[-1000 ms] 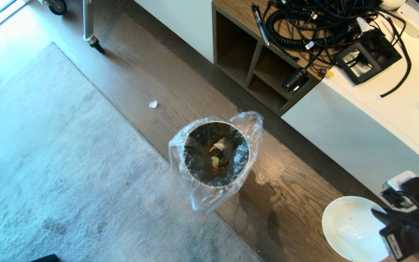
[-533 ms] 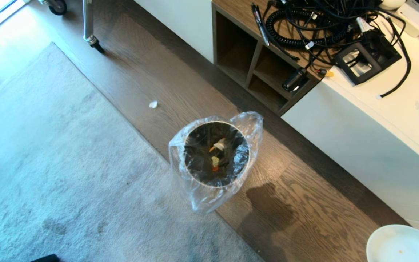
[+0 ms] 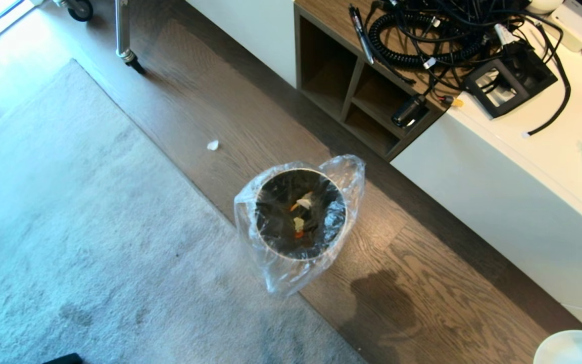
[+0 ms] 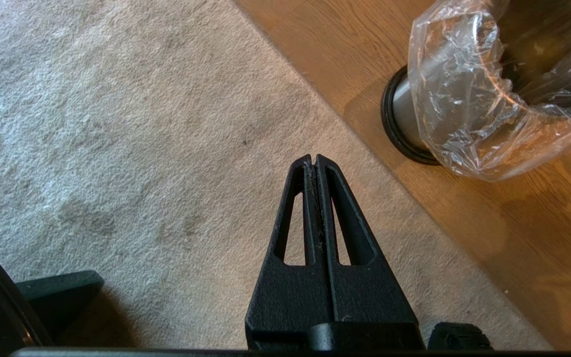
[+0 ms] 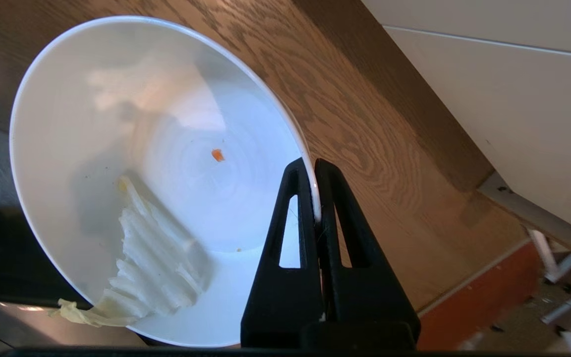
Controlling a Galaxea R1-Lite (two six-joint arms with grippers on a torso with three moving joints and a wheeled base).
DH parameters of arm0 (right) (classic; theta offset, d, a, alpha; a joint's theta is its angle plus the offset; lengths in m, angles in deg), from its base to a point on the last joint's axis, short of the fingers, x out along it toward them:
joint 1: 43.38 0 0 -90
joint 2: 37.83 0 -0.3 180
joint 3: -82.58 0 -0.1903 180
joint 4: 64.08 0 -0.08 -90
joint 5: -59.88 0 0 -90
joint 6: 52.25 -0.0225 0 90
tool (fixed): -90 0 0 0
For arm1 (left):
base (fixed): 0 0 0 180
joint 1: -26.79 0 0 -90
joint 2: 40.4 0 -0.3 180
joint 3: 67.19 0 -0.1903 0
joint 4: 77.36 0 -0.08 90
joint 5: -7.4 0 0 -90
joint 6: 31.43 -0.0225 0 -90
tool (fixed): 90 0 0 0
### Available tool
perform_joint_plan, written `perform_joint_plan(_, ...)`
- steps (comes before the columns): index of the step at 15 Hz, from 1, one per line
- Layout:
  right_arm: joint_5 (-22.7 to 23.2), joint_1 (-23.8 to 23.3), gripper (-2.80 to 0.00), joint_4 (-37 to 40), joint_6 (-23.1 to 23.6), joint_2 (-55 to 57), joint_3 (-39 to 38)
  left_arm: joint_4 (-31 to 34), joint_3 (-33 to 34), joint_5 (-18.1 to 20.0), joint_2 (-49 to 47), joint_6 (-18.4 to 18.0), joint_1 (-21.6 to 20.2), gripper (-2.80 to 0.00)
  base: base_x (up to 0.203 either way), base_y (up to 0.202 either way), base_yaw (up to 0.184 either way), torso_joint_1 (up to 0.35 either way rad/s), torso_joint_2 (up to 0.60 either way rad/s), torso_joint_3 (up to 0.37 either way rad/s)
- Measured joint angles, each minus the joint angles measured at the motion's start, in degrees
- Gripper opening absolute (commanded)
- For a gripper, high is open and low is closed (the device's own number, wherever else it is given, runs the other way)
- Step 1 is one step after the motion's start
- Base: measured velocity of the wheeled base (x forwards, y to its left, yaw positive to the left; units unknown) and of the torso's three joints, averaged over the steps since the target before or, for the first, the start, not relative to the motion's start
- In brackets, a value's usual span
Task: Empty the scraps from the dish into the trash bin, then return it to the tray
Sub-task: Put the bowl back to the table
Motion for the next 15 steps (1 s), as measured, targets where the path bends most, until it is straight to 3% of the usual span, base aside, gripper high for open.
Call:
perform_joint_plan(3, 10.35, -6.07, -2.8, 0.06, 0.14, -5.04, -1.26, 0.0, 0.0, 0.01, 0.0, 0.0, 0.0, -2.8, 0.0, 0.0, 0.0, 0.0, 0.0, 0.0)
perform_joint_plan(5, 15.2, -6.68, -2.8, 1.84, 0.62, -9.81, -1.47, 0.0, 0.0, 0.02, 0.0, -0.02, 0.0, -2.8, 0.0, 0.0, 0.0, 0.0, 0.0, 0.0)
perform_joint_plan(15, 18.49, 1.17, -2.8, 8.57, -0.53, -34.83, -1.39, 0.0, 0.0, 0.01, 0.0, -0.02, 0.0, -2.8, 0.0, 0.0, 0.0, 0.0, 0.0, 0.0)
